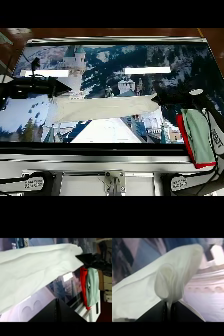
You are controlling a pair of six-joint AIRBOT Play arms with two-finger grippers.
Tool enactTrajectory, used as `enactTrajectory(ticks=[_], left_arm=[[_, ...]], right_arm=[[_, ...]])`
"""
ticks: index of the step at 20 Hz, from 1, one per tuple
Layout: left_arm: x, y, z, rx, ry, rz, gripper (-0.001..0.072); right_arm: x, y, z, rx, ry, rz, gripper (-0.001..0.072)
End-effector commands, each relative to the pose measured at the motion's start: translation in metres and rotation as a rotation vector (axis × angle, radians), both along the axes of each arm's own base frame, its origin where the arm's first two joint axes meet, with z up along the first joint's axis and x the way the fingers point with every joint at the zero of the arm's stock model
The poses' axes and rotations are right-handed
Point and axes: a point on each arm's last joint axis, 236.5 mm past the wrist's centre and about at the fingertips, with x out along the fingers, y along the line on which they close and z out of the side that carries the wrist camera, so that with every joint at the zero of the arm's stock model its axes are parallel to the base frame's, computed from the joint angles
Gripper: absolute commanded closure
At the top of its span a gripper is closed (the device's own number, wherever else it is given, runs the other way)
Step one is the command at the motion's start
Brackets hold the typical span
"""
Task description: Fold the shirts.
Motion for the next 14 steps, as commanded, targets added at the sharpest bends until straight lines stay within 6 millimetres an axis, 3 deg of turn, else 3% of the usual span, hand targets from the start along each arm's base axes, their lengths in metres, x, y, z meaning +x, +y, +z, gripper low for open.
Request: enactTrajectory(ticks=[1, 4, 6, 9, 14], left_arm=[[0.012, -0.054, -0.029, 0.127, -0.077, 0.002, 0.0674], [-0.021, -0.134, -0.073, 0.164, -0.047, -0.120, 0.0674], [-0.032, -0.173, -0.101, 0.186, -0.036, -0.141, 0.0674], [-0.035, -0.203, -0.125, 0.172, 0.027, -0.078, 0.0674], [-0.071, -0.278, -0.143, 0.035, 0.170, -0.037, 0.0673]], right_arm=[[-0.029, 0.021, 0.071, 0.043, -0.073, 0.123, 0.0652], [-0.051, 0.034, 0.136, 0.062, -0.132, 0.126, 0.0653], [-0.071, 0.038, 0.169, 0.045, -0.166, 0.136, 0.0653], [-0.106, 0.033, 0.196, -0.039, -0.158, 0.127, 0.0652], [-0.143, 0.031, 0.221, -0.106, -0.179, 0.129, 0.0652]])
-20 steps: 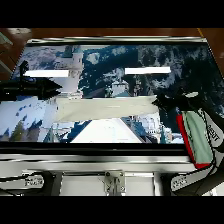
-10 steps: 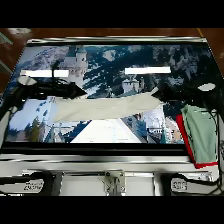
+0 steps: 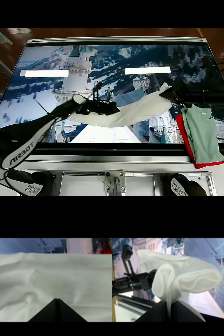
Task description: Fold the shirts.
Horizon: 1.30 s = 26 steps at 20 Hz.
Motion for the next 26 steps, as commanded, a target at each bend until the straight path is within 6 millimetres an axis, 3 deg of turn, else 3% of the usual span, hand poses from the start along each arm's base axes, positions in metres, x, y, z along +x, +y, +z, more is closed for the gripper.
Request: enactTrajectory(ticks=[1, 3, 5, 7, 9, 11, 13, 15, 17, 19, 22, 24, 26], left_arm=[[-0.025, -0.053, -0.014, -0.073, 0.101, 0.040, 0.0673], [-0.050, -0.082, -0.013, -0.139, 0.192, -0.011, 0.0674], [-0.065, -0.096, -0.013, -0.185, 0.249, -0.050, 0.0674], [-0.053, -0.090, -0.008, -0.196, 0.208, -0.045, 0.0674], [-0.021, -0.070, 0.022, -0.210, 0.023, -0.064, 0.0677], [0.013, -0.040, 0.072, -0.237, -0.125, -0.030, 0.0677], [0.048, 0.011, 0.127, -0.219, -0.298, 0.015, 0.0677], [0.068, 0.078, 0.191, -0.138, -0.522, 0.048, 0.0677], [0.073, 0.145, 0.255, -0.071, -0.690, 0.136, 0.0677], [0.059, 0.213, 0.317, -0.002, -0.824, 0.249, 0.0676], [0.016, 0.277, 0.376, 0.071, -0.937, 0.363, 0.0676], [-0.017, 0.295, 0.395, 0.107, -0.961, 0.389, 0.0676], [-0.047, 0.294, 0.400, 0.118, -0.948, 0.376, 0.0676]], right_arm=[[-0.027, 0.000, 0.016, -0.035, 0.002, -0.009, 0.0653], [-0.030, 0.000, 0.021, -0.031, -0.006, -0.021, 0.0653], [-0.030, 0.000, 0.022, -0.030, -0.010, -0.026, 0.0652], [-0.028, 0.000, 0.023, -0.031, -0.015, -0.029, 0.0652], [-0.025, 0.000, 0.024, -0.029, -0.028, -0.038, 0.0652], [-0.015, 0.019, 0.033, -0.013, -0.090, -0.025, 0.0653], [0.001, 0.058, 0.049, 0.013, -0.202, 0.006, 0.0653], [0.014, 0.104, 0.062, 0.054, -0.309, 0.037, 0.0653], [0.023, 0.150, 0.057, 0.087, -0.349, 0.071, 0.0653], [0.028, 0.193, 0.026, 0.089, -0.316, 0.116, 0.0653], [0.038, 0.255, -0.044, 0.098, -0.219, 0.125, 0.0652], [0.044, 0.288, -0.087, 0.144, -0.138, 0.067, 0.0653], [0.044, 0.311, -0.126, 0.180, -0.052, -0.006, 0.0652]])
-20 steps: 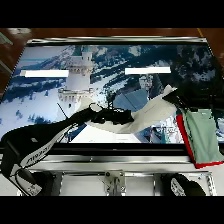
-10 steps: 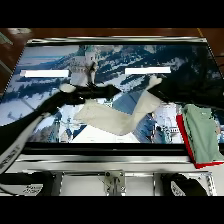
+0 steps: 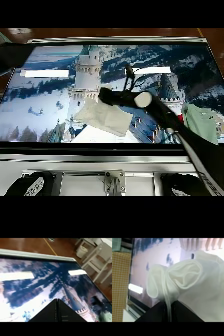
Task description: Fold the shirts.
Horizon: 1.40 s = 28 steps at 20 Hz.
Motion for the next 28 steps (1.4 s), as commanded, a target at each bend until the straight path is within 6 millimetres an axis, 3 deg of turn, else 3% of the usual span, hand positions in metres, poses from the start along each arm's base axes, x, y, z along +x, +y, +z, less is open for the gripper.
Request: enactTrajectory(ticks=[1, 2, 3, 4, 6, 8, 10, 11, 12, 13, 15, 16, 17, 20, 22, 26, 28], left_arm=[[-0.057, 0.012, 0.014, 0.061, 0.006, 0.033, 0.0676], [-0.066, 0.005, 0.011, 0.068, 0.020, 0.009, 0.0676], [-0.073, 0.000, 0.007, 0.074, 0.029, -0.011, 0.0676], [-0.076, -0.005, 0.000, 0.074, 0.043, -0.028, 0.0676], [-0.074, -0.009, -0.025, 0.071, 0.107, -0.052, 0.0675], [-0.070, -0.009, -0.052, 0.058, 0.171, -0.057, 0.0675], [-0.068, -0.008, -0.069, 0.051, 0.209, -0.058, 0.0675], [-0.067, -0.007, -0.073, 0.054, 0.219, -0.055, 0.0675], [-0.066, -0.005, -0.077, 0.068, 0.224, -0.048, 0.0675], [-0.065, -0.003, -0.078, 0.078, 0.225, -0.040, 0.0675], [-0.065, -0.001, -0.080, 0.087, 0.227, -0.035, 0.0675], [-0.065, -0.001, -0.080, 0.086, 0.227, -0.035, 0.0675], [-0.065, -0.002, -0.080, 0.086, 0.227, -0.035, 0.0675], [-0.065, -0.002, -0.080, 0.086, 0.227, -0.035, 0.0675], [-0.065, -0.002, -0.080, 0.086, 0.227, -0.035, 0.0675], [-0.064, -0.002, -0.084, 0.084, 0.236, -0.036, 0.0675], [-0.064, -0.002, -0.087, 0.081, 0.244, -0.037, 0.0675]], right_arm=[[0.007, 0.044, -0.067, 0.059, 0.119, -0.138, 0.0626], [0.008, 0.047, -0.077, 0.069, 0.140, -0.167, 0.0487], [0.009, 0.048, -0.079, 0.079, 0.151, -0.186, 0.0228], [0.010, 0.048, -0.077, 0.080, 0.143, -0.187, 0.0123], [0.020, 0.034, -0.058, 0.074, 0.087, -0.162, 0.0124], [0.030, 0.007, -0.026, 0.075, 0.036, -0.102, 0.0125], [0.029, -0.041, -0.006, -0.006, -0.003, -0.004, 0.0125], [0.022, -0.076, -0.006, -0.086, 0.013, 0.045, 0.0126], [0.009, -0.114, -0.018, -0.192, 0.073, 0.084, 0.0126], [-0.014, -0.166, -0.044, -0.361, 0.198, 0.108, 0.0126], [-0.083, -0.266, -0.095, -0.689, 0.571, 0.092, 0.0125], [-0.105, -0.277, -0.107, -0.706, 0.666, 0.105, 0.0123], [-0.113, -0.265, -0.119, -0.635, 0.697, 0.101, 0.0122], [-0.081, -0.199, -0.144, -0.345, 0.591, -0.059, 0.0122], [-0.068, -0.170, -0.157, -0.261, 0.549, -0.098, 0.0122], [-0.076, -0.127, -0.178, -0.191, 0.569, -0.020, 0.0122], [-0.077, -0.119, -0.187, -0.180, 0.575, -0.011, 0.0125]])
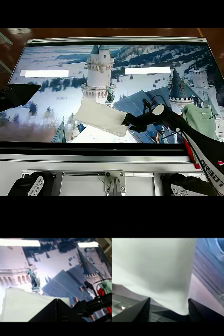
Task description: Fold the shirts.
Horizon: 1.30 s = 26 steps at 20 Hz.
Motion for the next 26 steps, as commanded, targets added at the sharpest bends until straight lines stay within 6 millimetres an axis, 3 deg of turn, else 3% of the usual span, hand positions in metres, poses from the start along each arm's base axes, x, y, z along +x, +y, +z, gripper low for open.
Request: enactTrajectory(ticks=[1, 2, 3, 5, 6, 9, 12, 14, 16, 20, 23, 26], left_arm=[[0.000, 0.000, -0.003, -0.002, 0.008, 0.000, 0.0675], [0.000, 0.000, -0.003, -0.002, 0.008, 0.000, 0.0675], [0.000, 0.000, -0.004, -0.002, 0.009, 0.001, 0.0675], [0.001, 0.001, -0.005, 0.003, 0.012, 0.002, 0.0675], [0.001, 0.002, -0.007, 0.011, 0.014, 0.005, 0.0675], [0.001, 0.003, -0.007, 0.015, 0.014, 0.007, 0.0675], [0.001, 0.003, -0.007, 0.015, 0.014, 0.007, 0.0675], [0.001, 0.002, -0.008, 0.014, 0.015, 0.006, 0.0675], [0.000, 0.002, -0.008, 0.015, 0.020, 0.001, 0.0675], [-0.007, -0.003, -0.014, 0.022, 0.047, -0.031, 0.0675], [-0.016, -0.009, -0.020, 0.031, 0.077, -0.071, 0.0675], [-0.021, -0.013, -0.023, 0.035, 0.093, -0.093, 0.0675]], right_arm=[[0.004, 0.020, -0.014, 0.051, 0.003, -0.034, 0.0136], [0.008, 0.018, -0.014, 0.047, -0.008, -0.046, 0.0344], [0.012, 0.016, -0.013, 0.048, -0.016, -0.052, 0.0633], [0.023, 0.014, 0.004, 0.074, -0.076, 0.020, 0.0653], [0.031, 0.012, 0.024, 0.098, -0.139, 0.085, 0.0654], [0.074, -0.018, 0.112, 0.164, -0.324, 0.093, 0.0653], [0.111, -0.091, 0.211, 0.174, -0.496, -0.056, 0.0653], [0.114, -0.151, 0.253, 0.122, -0.553, -0.164, 0.0654], [0.103, -0.212, 0.269, 0.017, -0.553, -0.247, 0.0654], [0.074, -0.327, 0.277, -0.155, -0.534, -0.468, 0.0654], [0.057, -0.392, 0.279, -0.211, -0.538, -0.642, 0.0654], [0.046, -0.431, 0.286, -0.239, -0.569, -0.763, 0.0654]])
